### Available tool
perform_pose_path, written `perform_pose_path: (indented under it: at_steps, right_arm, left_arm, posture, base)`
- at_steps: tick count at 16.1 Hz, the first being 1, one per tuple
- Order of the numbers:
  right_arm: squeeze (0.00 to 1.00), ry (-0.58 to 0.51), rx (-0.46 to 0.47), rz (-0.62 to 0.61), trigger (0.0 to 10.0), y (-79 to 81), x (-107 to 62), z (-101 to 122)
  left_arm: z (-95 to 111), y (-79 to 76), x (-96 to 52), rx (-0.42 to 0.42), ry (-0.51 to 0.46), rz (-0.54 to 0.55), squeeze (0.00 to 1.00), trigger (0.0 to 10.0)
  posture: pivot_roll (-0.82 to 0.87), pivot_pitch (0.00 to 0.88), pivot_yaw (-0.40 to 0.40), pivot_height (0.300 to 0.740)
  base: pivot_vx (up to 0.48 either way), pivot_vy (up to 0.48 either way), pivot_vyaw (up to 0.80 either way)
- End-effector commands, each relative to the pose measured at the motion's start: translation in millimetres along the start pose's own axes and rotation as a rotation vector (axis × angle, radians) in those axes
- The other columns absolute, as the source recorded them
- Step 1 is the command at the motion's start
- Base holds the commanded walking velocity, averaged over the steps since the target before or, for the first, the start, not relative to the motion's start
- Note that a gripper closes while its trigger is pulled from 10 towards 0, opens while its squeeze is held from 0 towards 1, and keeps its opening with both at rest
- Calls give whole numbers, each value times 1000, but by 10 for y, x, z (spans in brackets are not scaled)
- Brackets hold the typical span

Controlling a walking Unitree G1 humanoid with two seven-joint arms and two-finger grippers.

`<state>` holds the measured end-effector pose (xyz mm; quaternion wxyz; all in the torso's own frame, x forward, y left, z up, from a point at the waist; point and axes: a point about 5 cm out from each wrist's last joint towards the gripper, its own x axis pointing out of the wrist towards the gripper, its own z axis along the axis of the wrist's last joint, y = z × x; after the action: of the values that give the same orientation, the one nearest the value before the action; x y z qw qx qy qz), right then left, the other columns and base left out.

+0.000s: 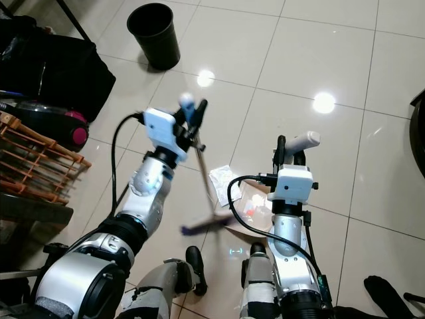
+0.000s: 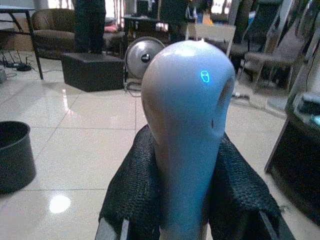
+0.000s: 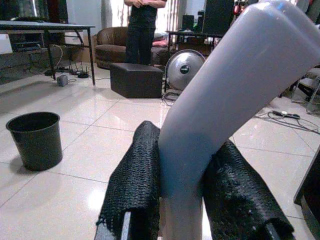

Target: Sweep floor

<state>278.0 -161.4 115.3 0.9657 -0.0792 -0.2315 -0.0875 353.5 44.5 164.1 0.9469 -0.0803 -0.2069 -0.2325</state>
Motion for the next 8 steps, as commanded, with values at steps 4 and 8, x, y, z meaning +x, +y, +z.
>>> perform_pose_path:
  at_steps: [4, 8]
  right_arm:
    - [0, 133, -13, 37, 10000, -9, -178, -206]
    - [0, 124, -20, 8, 10000, -138, -148, -193]
  left_arm:
    - [374, -19, 134, -186, -154, -30, 0, 10000]
    - [684, 320, 230, -8, -136, -84, 0, 10000]
  posture:
    - [-48, 339, 150, 740]
    - [-32, 280, 140, 740]
  base:
    - [0, 0, 0]
    - [0, 0, 0]
